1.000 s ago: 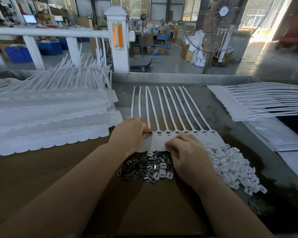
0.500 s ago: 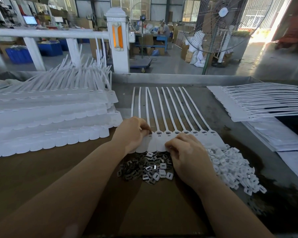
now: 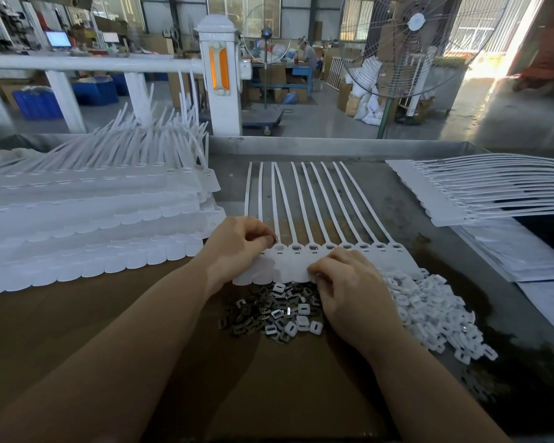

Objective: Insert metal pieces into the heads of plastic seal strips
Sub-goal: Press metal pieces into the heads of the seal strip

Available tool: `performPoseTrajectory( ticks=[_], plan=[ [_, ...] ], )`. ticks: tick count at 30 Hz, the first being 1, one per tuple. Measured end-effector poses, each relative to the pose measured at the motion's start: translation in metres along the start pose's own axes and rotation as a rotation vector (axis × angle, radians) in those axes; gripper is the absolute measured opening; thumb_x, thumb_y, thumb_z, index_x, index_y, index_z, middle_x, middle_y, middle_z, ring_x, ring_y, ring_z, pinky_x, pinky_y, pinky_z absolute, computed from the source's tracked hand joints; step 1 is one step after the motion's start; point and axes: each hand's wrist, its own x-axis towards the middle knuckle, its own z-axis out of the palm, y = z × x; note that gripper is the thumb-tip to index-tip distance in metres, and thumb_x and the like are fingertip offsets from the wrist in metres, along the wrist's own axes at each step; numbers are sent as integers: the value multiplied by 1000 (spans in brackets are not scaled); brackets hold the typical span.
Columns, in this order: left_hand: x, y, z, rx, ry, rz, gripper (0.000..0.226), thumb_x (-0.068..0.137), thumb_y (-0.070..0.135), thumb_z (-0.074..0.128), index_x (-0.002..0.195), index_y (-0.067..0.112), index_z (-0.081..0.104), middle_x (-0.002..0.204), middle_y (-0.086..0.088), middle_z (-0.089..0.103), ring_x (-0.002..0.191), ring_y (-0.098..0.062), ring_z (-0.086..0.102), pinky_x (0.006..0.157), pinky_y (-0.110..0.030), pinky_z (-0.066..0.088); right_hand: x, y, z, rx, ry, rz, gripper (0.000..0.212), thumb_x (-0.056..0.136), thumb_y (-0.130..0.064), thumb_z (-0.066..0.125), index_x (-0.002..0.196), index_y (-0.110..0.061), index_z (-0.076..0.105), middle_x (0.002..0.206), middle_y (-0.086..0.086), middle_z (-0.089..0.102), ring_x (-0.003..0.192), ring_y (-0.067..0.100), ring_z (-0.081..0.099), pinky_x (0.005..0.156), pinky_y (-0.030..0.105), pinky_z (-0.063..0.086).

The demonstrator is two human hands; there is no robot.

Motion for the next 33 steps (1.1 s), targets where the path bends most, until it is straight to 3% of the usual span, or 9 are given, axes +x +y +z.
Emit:
performPoseTrajectory(
  ticks=[5,10,16,22,27,30,33],
  plan=[
    [-16,8,-6,82,-187,163,18,87,16,65,81,32,69,86,14,68,82,5,59,74,-3,41,0,0,1,7,21,-7,11,84,-7,59,89,-11,69,90,2,63,89,21,55,79,39,47],
    [-31,9,0,201,-354,199,22,84,17,68,82,39,69,80,28,64,83,12,57,77,-3,40,-1,1,1,10,32,-19,11,84,-7,60,89,-11,69,90,2,63,89,21,56,79,39,47],
    [-35,7,-2,261,-330,185,28,83,18,69,81,45,63,83,18,68,82,8,61,79,-10,45,-1,2,1,8,25,-15,12,84,-8,59,90,-11,69,91,2,63,90,21,55,80,39,47],
    [-34,6,-6,289,-272,173,28,85,18,67,80,44,62,84,27,63,85,13,57,77,-6,40,0,1,0,6,28,-15,12,85,-8,59,90,-11,69,91,2,63,90,20,55,80,37,46],
    [-37,11,-4,305,-304,202,31,82,23,70,73,51,61,78,27,60,81,7,55,70,-7,42,-1,1,0,2,30,-18,12,84,-7,60,90,-11,69,91,3,63,89,22,56,80,39,47],
    [-40,14,1,347,-313,221,21,81,33,69,75,52,64,82,26,59,84,4,54,83,-21,44,-1,1,1,2,28,-20,12,85,-8,59,91,-11,69,92,3,63,90,21,56,80,40,47],
    [-43,15,7,396,-305,237,11,80,36,69,89,41,73,88,18,61,89,2,53,97,-36,40,-1,2,1,0,22,-21,13,86,-9,59,93,-11,69,93,2,63,91,20,55,81,39,47]
  ],
)
